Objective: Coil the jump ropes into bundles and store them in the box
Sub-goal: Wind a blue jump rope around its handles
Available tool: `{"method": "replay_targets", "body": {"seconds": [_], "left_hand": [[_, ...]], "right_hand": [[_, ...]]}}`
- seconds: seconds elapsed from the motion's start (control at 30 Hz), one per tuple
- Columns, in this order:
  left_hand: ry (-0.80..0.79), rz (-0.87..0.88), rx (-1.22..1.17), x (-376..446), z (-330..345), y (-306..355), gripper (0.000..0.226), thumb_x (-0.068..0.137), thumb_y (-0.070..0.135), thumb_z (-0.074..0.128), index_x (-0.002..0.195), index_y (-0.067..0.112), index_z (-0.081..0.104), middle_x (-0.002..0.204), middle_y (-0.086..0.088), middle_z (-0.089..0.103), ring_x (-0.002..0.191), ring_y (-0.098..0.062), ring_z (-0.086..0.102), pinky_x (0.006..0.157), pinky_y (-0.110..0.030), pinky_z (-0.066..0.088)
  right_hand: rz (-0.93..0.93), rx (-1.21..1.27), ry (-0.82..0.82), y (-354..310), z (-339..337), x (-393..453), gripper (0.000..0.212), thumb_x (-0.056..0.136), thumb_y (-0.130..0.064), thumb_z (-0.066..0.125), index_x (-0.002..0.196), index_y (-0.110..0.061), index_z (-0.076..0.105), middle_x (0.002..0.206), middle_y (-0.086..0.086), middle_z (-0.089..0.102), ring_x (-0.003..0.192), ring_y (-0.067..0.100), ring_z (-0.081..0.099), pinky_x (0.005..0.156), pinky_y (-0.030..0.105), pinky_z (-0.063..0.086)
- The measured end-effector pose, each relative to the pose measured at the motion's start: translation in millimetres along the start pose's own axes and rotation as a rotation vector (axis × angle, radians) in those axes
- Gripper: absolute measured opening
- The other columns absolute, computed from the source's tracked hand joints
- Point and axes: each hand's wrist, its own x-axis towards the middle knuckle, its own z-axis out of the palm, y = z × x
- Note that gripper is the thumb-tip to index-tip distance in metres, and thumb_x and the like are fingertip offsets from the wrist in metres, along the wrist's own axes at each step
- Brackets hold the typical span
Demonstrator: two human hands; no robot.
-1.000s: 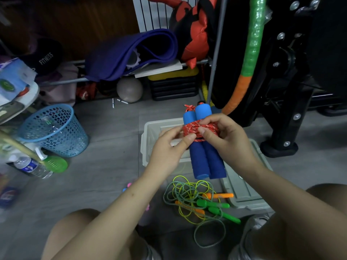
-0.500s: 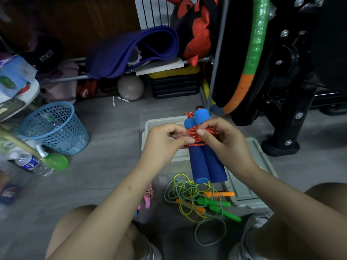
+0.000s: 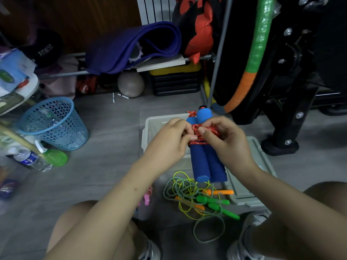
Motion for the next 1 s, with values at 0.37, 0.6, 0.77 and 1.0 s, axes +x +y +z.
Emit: {"method": "replay_targets", "body": {"seconds": [0.37,0.6,0.77,1.0], "left_hand": [[0.149,0.189,0.025,2.1,5.3,-3.9,0.015,0.090,0.020,0.051,0.103,0.012,0.056,0.091,0.008,0.050,0.085,-0.005,0.044,0.079,-0.022,0.039],[0.244,0.307,0.231,3.6,11.6,-7.6,0.025,0.093,0.021,0.046,0.093,0.004,0.063,0.101,-0.003,0.049,0.092,-0.021,0.048,0.070,-0.040,0.051],[0.308,0.318,0.171,7.0,14.7,-4.3,0.018,0.092,0.016,0.048,0.087,0.004,0.061,0.091,-0.007,0.062,0.085,-0.022,0.052,0.078,-0.028,0.044],[0.027,-0.179,-0.700,8.0,9.1,-0.1,0.025,0.090,0.002,0.054,0.099,0.025,0.052,0.068,0.016,0.063,0.067,-0.004,0.054,0.066,-0.018,0.046]], "right_hand": [[0.151,0.077,-0.047,-16.4,-4.8,8.2,0.013,0.084,-0.007,0.066,0.080,-0.019,0.063,0.087,0.011,0.070,0.077,0.017,0.064,0.077,0.038,0.052],[0.218,0.114,-0.125,-17.8,-9.4,11.1,0.008,0.084,-0.011,0.066,0.081,-0.017,0.063,0.080,0.012,0.068,0.075,0.022,0.063,0.074,0.041,0.053],[0.186,0.092,-0.157,-19.4,-12.7,12.3,0.010,0.080,-0.021,0.067,0.086,-0.015,0.061,0.079,0.007,0.067,0.074,0.017,0.062,0.071,0.034,0.053],[0.140,0.054,-0.258,-9.2,-19.8,19.1,0.018,0.074,-0.024,0.070,0.087,-0.015,0.062,0.097,0.019,0.067,0.084,0.018,0.065,0.081,0.035,0.053]]}}
